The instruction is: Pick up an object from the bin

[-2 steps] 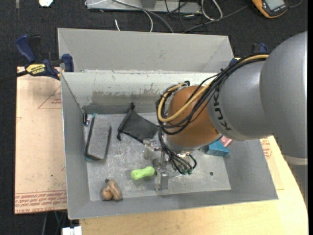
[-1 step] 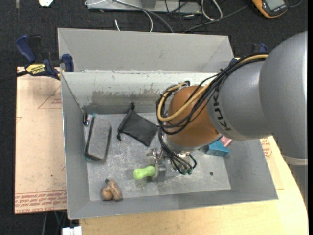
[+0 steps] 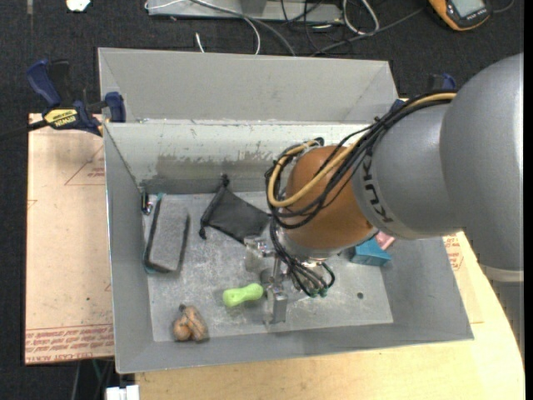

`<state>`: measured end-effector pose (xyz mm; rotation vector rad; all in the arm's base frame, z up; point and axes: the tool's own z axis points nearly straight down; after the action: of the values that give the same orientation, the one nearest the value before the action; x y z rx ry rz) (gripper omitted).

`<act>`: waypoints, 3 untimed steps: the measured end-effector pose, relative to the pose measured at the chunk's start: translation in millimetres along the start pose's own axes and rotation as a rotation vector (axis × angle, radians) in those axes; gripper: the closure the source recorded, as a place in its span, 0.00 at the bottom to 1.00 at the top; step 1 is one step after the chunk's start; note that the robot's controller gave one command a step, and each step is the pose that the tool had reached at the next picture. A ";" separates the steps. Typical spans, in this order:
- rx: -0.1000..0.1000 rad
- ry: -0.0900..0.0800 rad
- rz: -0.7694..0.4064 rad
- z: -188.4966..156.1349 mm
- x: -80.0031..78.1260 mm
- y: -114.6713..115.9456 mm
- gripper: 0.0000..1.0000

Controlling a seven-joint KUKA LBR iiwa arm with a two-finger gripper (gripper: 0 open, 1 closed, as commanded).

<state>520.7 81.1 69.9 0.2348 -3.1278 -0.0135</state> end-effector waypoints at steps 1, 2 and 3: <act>0.000 0.001 0.000 -0.1 0.2 0.1 1.00; 0.000 0.000 0.000 0.0 0.0 0.0 0.00; 0.000 0.000 0.000 -0.2 0.1 0.0 1.00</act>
Offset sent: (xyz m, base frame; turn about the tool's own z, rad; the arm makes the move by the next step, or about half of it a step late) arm 0.0000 0.0000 0.0000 0.0000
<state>520.5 81.1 70.0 0.2350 -3.1276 -0.0140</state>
